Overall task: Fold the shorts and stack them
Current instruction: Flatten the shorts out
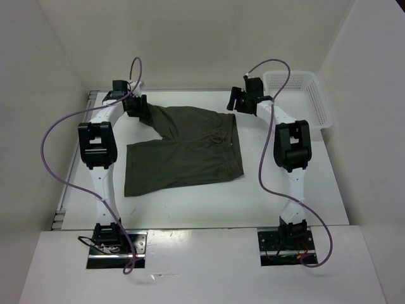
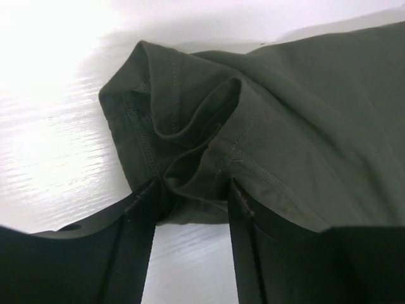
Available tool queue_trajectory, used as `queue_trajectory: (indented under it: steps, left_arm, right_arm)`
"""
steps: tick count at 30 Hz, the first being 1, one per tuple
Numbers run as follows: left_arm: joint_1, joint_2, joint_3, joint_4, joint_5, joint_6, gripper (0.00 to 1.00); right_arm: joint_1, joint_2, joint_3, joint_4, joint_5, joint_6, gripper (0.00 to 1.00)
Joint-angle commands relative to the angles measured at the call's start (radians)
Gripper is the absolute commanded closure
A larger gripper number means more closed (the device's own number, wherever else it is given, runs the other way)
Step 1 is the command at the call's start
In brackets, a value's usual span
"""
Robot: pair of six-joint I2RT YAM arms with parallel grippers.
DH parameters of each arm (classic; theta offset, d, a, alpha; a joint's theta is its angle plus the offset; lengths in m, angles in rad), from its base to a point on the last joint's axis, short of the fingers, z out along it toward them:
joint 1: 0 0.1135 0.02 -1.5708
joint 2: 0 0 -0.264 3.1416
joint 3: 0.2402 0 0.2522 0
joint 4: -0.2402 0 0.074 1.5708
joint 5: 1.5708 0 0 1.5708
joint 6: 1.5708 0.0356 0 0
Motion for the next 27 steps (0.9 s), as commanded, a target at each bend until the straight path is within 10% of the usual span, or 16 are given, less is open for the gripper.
queue_trajectory:
  steps: [1, 11, 19, 27]
  left_arm:
    - [-0.006, 0.031, 0.038, 0.017, 0.026, 0.005, 0.47]
    - [-0.006, 0.054, 0.057, 0.008, 0.049, 0.005, 0.71]
    - [-0.006, -0.06, 0.011, -0.052, 0.062, 0.005, 0.92]
    - [0.014, -0.348, -0.225, -0.237, -0.007, 0.005, 0.95]
  right_arm:
    - [0.01, 0.042, 0.067, 0.044, -0.059, -0.011, 0.26]
    - [0.02, 0.139, 0.076, 0.075, -0.117, 0.002, 0.29]
    - [0.02, 0.165, 0.124, 0.012, -0.129, 0.016, 0.96]
    - [-0.011, 0.073, 0.093, -0.019, -0.074, -0.016, 1.0]
